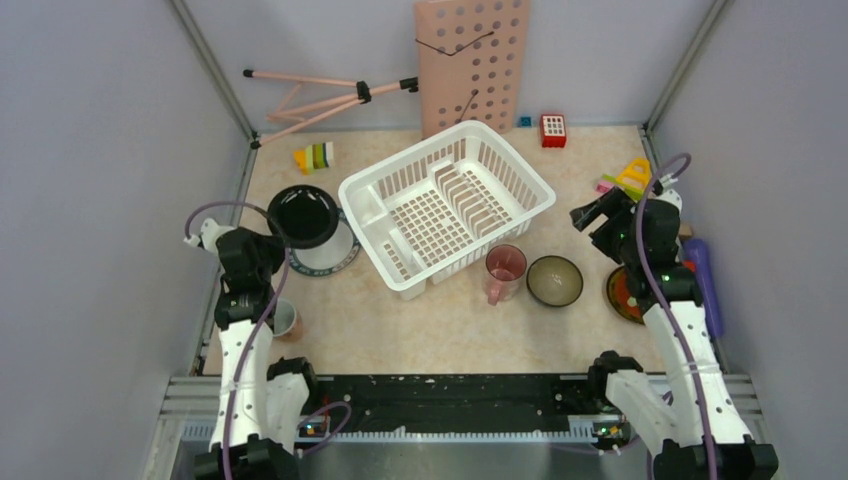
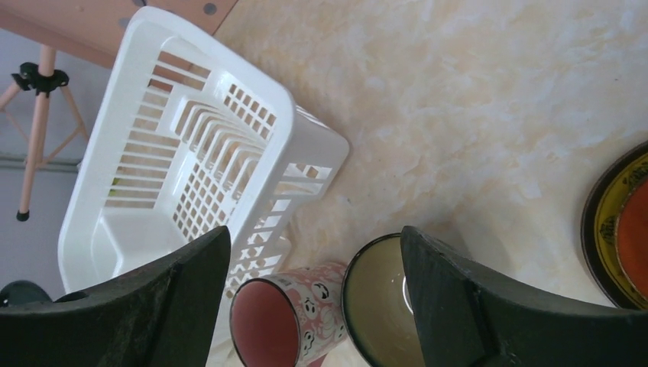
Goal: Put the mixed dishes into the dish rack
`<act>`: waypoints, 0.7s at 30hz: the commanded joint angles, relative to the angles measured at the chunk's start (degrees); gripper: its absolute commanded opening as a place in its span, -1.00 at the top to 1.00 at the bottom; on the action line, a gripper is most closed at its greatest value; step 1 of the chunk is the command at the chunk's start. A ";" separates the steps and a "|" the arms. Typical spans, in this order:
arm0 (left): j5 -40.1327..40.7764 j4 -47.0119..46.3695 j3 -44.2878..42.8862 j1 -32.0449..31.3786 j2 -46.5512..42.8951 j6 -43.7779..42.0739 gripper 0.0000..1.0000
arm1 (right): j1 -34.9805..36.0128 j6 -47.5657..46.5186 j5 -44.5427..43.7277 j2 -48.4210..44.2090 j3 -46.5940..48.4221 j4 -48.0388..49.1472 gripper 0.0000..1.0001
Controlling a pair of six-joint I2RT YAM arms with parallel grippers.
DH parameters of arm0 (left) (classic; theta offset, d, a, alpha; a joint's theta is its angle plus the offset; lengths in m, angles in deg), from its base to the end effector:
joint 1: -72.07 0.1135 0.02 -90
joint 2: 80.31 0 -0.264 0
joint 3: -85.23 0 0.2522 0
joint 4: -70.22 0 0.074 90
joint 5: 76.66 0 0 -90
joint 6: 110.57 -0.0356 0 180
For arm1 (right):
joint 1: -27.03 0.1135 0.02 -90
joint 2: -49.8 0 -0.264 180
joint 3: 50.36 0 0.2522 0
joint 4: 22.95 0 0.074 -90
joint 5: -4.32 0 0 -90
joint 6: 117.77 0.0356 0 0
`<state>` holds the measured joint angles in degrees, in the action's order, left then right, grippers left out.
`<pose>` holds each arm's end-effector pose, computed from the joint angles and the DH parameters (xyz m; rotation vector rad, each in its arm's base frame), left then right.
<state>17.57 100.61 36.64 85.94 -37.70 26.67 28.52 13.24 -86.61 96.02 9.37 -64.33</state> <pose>0.1705 0.0448 0.2733 -1.0618 1.7046 -0.3004 0.1794 0.0041 0.3118 0.7150 1.9603 0.4398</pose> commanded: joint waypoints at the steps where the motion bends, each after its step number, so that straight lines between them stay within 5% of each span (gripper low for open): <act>1: -3.88 -5.35 -3.00 0.28 -1.19 -3.68 1.00 | 0.70 -2.31 6.21 -0.02 3.69 6.33 -0.60; 9: -0.94 -7.10 -10.23 0.28 -3.51 -4.11 1.00 | 0.74 -2.49 7.65 0.26 6.07 7.46 -0.58; 15: -9.71 -11.40 -15.91 -0.21 -0.11 -4.45 1.00 | 1.08 -3.55 6.38 -0.24 6.49 6.78 -0.55; 21: -6.32 -13.89 -21.24 -9.93 4.53 -10.11 1.00 | 1.23 -3.89 5.75 0.08 6.38 7.35 -0.55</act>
<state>10.42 92.67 20.20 82.77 -35.64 21.19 29.11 10.40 -80.12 96.35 13.00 -59.02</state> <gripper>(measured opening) 0.024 0.776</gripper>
